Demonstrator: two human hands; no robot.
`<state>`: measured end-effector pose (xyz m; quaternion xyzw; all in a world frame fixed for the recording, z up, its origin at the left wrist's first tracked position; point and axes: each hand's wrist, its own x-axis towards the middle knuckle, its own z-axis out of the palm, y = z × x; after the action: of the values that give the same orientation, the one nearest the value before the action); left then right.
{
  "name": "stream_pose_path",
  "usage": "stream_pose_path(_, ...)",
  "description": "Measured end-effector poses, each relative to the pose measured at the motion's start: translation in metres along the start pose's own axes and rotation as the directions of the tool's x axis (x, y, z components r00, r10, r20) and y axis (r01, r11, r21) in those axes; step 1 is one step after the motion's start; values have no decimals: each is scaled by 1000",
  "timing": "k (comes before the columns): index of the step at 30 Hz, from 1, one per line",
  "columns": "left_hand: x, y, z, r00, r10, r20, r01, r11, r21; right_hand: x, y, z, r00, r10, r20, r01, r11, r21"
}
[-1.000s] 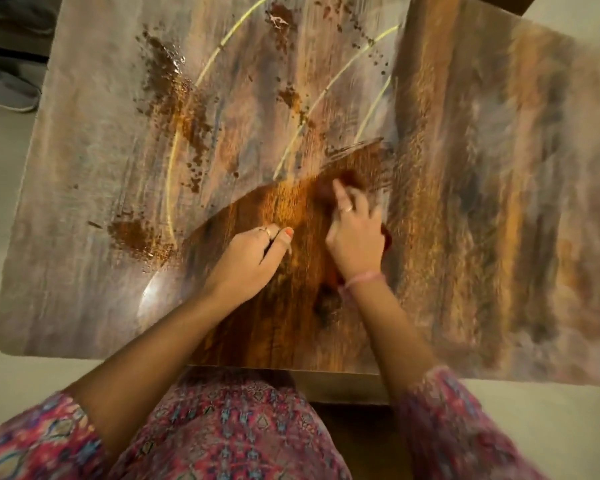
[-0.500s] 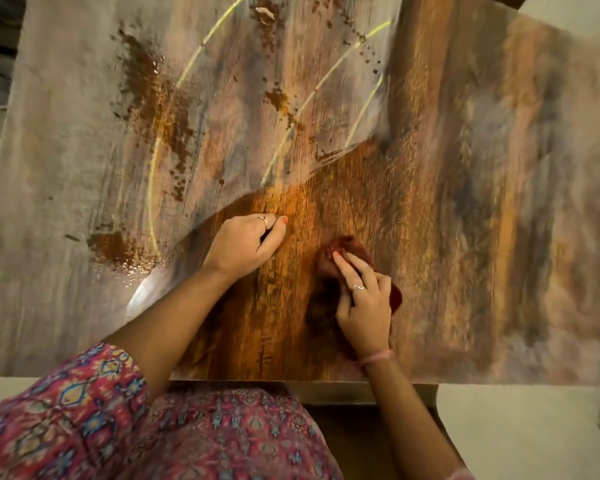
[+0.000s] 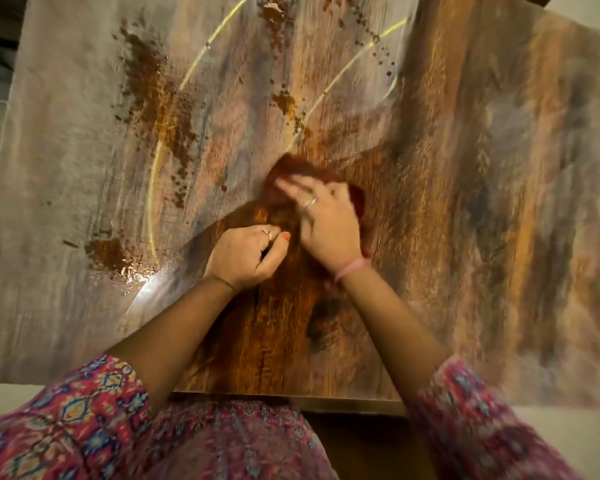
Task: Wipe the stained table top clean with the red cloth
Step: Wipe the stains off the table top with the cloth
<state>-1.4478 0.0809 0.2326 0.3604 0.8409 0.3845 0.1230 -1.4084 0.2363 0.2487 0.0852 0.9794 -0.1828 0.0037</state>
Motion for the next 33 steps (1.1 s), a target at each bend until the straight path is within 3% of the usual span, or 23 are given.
stream_pose_path(2,-2,-1,1,998,65,-6,-65,998,15,-22,-3,-1,964,-234,123,233,972,18)
stream_pose_path(4,-1,-3,0,997,72,7,-72,997,-11,-2,30,-14,957,-264,117,271,962,-42)
stream_pose_path(6,0,-2,0,999,38,20,-37,998,-45,29,75,-29,999,30,-37,-33,997,-71)
stream_pose_path(7,0,0,1,999,48,16,-48,998,-32,44,97,-38,963,240,-122,-245,969,-31)
stream_pose_path(9,0,0,1,998,68,7,-68,998,-13,62,119,-45,769,591,-245,-581,805,120)
stream_pose_path(10,0,-1,1,998,67,10,-67,998,-17,64,110,-41,691,667,-278,-660,739,131)
stream_pose_path(11,0,-2,1,998,67,15,-66,998,-19,61,92,-35,684,668,-293,-673,733,99)
stream_pose_path(13,0,-4,1,997,65,34,-64,998,-21,37,47,-15,853,469,-229,-478,878,19)
stream_pose_path(14,0,-5,1,997,68,44,-67,997,-24,17,27,-6,948,281,-152,-288,957,-26)
stream_pose_path(15,-1,-5,1,996,73,47,-72,997,-20,-3,16,-2,993,99,-66,-103,993,-61)
stream_pose_path(17,0,-3,2,996,71,45,-71,997,-10,-14,33,-17,987,-156,50,161,979,-122)
stream_pose_path(18,1,-3,1,997,68,45,-67,998,-16,-4,53,-26,986,-161,47,166,974,-154)
stream_pose_path(20,1,-2,0,996,66,56,-65,998,-26,28,92,-40,991,115,-70,-125,980,-156)
stream_pose_path(21,0,-2,0,996,67,59,-65,998,-25,46,110,-47,930,336,-148,-350,934,-76)
stream_pose_path(23,0,0,-1,997,51,61,-49,998,-34,72,121,-52,681,694,-234,-686,716,128)
stream_pose_path(24,0,1,-2,997,43,62,-41,998,-44,79,110,-49,588,766,-261,-759,634,151)
stream_pose_path(25,0,2,-2,997,44,63,-41,998,-54,80,90,-42,583,763,-279,-763,632,136)
stream_pose_path(26,0,3,-2,997,49,62,-45,997,-61,78,65,-34,671,691,-268,-690,715,114)
stream_pose_path(27,1,3,-3,997,52,61,-47,997,-68,69,39,-22,816,536,-218,-531,843,86)
stream_pose_path(28,1,3,-5,997,52,57,-47,996,-80,52,13,-8,947,289,-139,-288,957,31)
stream_pose_path(29,0,2,-7,998,49,48,-44,994,-97,32,-8,2,999,16,-28,-17,1000,-16)
stream_pose_path(31,-4,1,-11,998,44,43,-37,988,-147,6,-15,1,955,-258,146,262,965,-8)
stream_pose_path(33,-11,2,-17,998,57,40,-48,979,-200,21,17,-11,970,-213,121,216,976,-18)
